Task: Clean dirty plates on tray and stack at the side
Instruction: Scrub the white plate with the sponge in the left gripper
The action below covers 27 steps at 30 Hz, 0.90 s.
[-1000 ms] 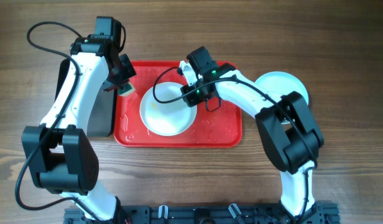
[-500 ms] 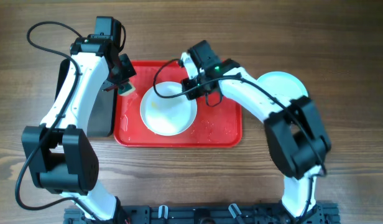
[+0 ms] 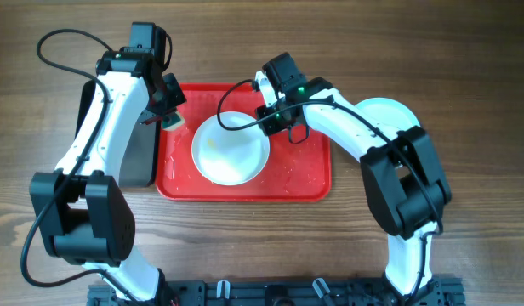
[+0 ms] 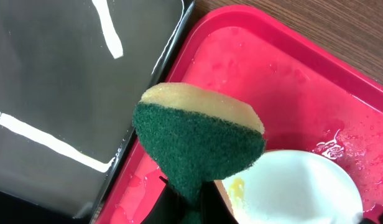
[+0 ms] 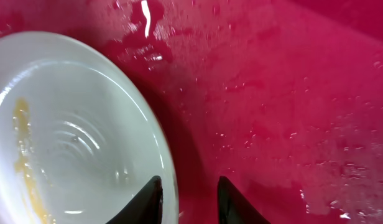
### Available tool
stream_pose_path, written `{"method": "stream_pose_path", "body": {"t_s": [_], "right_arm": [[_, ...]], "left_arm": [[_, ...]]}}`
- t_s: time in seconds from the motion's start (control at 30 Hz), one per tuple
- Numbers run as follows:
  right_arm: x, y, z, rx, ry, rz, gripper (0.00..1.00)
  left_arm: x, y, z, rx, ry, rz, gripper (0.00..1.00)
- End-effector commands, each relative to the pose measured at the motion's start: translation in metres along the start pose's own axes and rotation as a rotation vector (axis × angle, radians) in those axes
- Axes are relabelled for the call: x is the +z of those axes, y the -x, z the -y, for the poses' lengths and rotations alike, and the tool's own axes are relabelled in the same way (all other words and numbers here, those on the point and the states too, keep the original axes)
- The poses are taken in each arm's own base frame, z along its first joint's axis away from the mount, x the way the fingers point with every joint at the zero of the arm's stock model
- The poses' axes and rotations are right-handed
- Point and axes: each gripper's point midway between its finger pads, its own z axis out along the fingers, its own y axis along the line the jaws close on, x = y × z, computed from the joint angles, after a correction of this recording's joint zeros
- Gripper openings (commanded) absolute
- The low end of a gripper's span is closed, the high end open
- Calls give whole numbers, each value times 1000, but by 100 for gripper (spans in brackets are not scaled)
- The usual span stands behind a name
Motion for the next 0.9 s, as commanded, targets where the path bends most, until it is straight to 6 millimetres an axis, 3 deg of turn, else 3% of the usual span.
{"method": "stream_pose_path", "body": {"t_s": [0.0, 0.23, 0.37, 0.57, 0.7, 0.87], "right_arm": [[15, -9, 0, 6, 17, -34, 30], [26, -16, -2, 80, 39, -63, 20], [27, -13, -2, 190, 38, -52, 4], [28, -31, -1, 676, 0, -119, 4], [27, -35, -15, 642, 66, -158, 4], [27, -37, -15, 519, 77, -163, 4]], "left_arm": [[4, -2, -1, 8, -5, -14, 4], [4, 2, 2, 7, -15, 2, 4], [4, 2, 3, 6, -23, 1, 4], [7, 1, 7, 7, -38, -12, 4], [9, 0, 8, 9, -38, -17, 4], [22, -13, 26, 24, -104, -91, 4]]}}
